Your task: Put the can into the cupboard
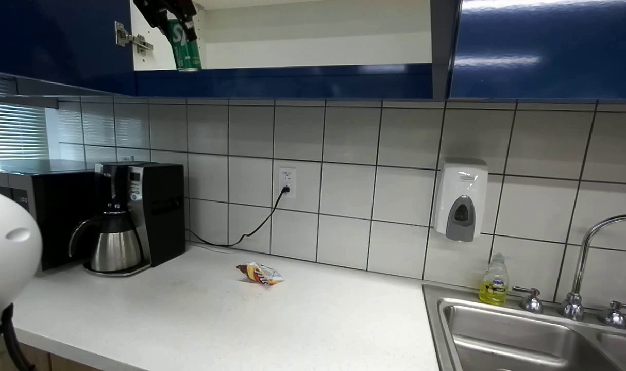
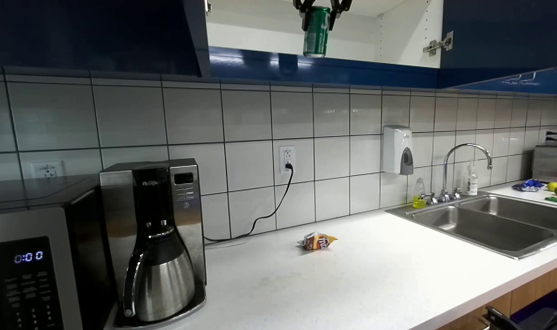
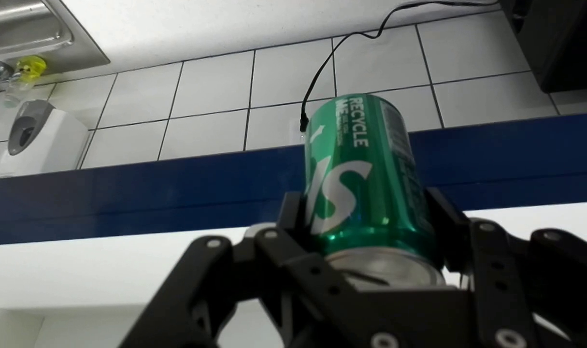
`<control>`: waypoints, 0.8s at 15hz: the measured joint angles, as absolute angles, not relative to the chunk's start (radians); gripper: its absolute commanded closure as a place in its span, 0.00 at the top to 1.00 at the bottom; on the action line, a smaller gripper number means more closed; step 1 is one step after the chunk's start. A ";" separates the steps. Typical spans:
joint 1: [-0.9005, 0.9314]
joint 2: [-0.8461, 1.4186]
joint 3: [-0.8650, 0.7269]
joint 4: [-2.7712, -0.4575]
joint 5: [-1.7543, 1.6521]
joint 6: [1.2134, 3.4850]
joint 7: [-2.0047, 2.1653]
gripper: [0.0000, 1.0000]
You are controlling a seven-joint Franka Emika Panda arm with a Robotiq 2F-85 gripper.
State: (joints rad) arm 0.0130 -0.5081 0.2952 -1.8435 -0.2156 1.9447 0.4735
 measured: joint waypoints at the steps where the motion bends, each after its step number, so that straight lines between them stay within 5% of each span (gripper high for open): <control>1: 0.013 -0.495 0.297 -1.824 -0.222 1.941 0.475 0.39; 12: 0.012 -0.386 0.316 -1.627 -0.269 1.866 0.501 0.39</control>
